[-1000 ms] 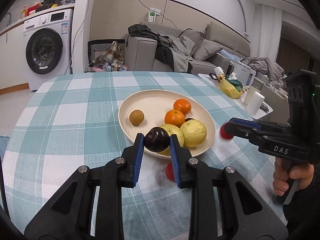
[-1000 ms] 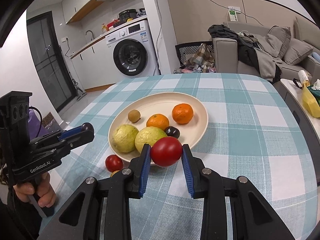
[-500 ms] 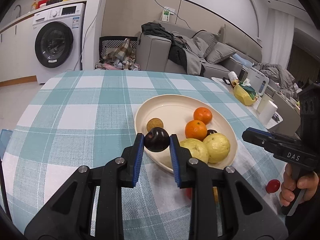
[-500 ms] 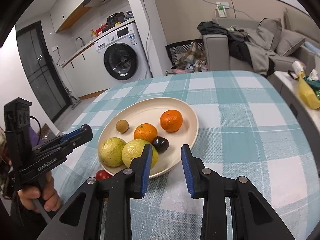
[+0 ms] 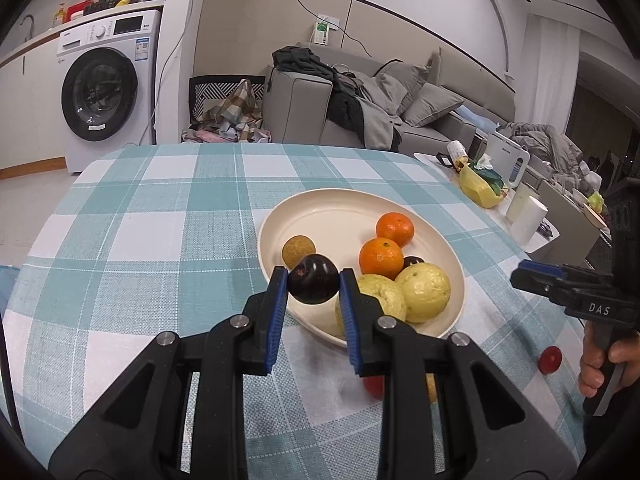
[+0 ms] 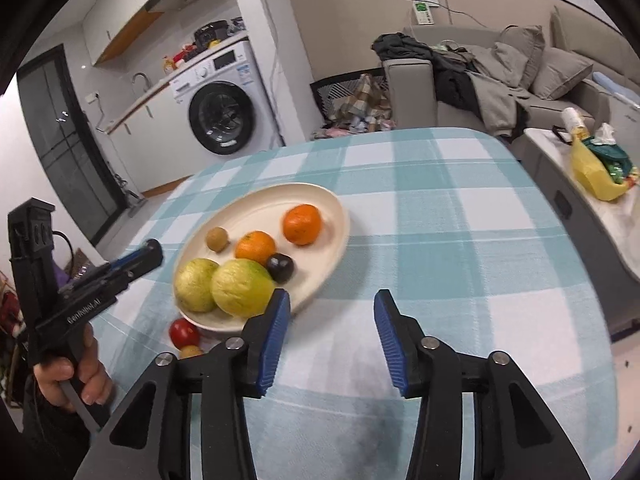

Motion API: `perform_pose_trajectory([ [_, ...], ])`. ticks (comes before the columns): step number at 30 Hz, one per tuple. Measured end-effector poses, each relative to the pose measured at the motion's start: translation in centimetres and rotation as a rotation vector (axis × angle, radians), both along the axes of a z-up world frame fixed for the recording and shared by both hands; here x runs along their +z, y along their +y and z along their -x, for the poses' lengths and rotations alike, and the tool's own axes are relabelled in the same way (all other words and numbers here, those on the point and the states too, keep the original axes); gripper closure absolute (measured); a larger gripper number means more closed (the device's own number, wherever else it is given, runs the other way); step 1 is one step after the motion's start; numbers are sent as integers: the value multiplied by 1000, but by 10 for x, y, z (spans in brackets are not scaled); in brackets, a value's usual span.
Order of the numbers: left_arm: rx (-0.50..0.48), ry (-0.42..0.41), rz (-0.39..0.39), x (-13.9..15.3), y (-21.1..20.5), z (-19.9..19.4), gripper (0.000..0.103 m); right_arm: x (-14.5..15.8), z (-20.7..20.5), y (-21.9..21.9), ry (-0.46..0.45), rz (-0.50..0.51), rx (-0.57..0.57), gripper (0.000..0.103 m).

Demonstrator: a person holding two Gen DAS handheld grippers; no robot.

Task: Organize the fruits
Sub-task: 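Hold the plum above the plate with the left tool while the right tool moves the tomato away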

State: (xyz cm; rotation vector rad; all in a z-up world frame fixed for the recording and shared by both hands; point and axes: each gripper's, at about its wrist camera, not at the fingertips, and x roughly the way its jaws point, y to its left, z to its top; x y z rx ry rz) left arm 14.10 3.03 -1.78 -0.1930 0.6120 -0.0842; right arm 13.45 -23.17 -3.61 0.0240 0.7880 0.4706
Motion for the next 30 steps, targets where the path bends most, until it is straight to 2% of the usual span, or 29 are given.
perform_pose_trajectory([
  [7, -17, -10, -10, 2, -6, 3, 80, -8, 16, -39, 70, 65, -64, 52],
  [16, -17, -11, -11, 2, -7, 3, 80, -15, 65, -49, 116, 141, 37, 52],
  [20, -16, -8, -13, 2, -7, 3, 80, -27, 78, -36, 151, 160, 108, 52],
  [23, -15, -8, -12, 2, -7, 3, 80, -35, 80, -28, 143, 202, 106, 52],
  [24, -16, -7, -12, 1, -8, 3, 80, -35, 81, -27, 146, 201, 110, 54],
  [27, -17, -9, -14, 1, -7, 3, 80, -35, 83, -28, 130, 224, 106, 70],
  [30, -16, -8, -14, 1, -7, 3, 80, -36, 85, -29, 115, 243, 108, 74],
])
